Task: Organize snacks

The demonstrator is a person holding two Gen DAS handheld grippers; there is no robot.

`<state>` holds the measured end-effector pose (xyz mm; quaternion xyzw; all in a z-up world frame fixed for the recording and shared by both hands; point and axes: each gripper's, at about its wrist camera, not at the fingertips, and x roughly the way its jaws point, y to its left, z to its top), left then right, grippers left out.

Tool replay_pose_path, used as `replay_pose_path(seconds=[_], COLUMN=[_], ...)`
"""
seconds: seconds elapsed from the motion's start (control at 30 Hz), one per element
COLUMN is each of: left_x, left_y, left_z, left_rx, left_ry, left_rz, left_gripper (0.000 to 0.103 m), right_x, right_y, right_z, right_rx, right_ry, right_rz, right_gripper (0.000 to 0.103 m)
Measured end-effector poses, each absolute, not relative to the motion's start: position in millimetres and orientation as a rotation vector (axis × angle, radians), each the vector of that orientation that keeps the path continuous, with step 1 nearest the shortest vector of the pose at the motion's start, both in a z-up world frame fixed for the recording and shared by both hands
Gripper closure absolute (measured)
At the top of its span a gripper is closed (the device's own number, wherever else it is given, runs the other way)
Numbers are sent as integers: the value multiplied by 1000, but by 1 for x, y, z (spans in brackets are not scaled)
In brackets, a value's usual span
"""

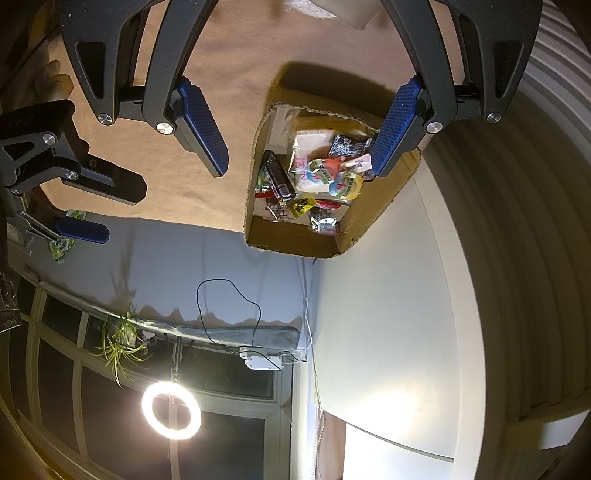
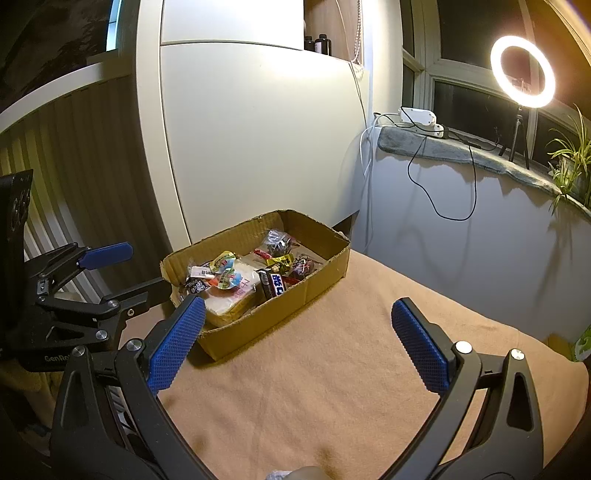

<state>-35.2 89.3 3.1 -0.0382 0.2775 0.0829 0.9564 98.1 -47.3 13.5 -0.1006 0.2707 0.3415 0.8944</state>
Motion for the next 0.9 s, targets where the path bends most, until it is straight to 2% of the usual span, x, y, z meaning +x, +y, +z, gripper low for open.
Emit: replay_pose_path(seconds=[0.9], left_x=[-32], left_y=[87], left_z=[-3], left_rx=[-69], left_ry=[576], left_rz=[164], left_gripper=[23], right_x=[105], right_y=[-50], right_z=[0], right_rx=[-182], right_ry=[595], right_rz=[685], right_gripper=[0])
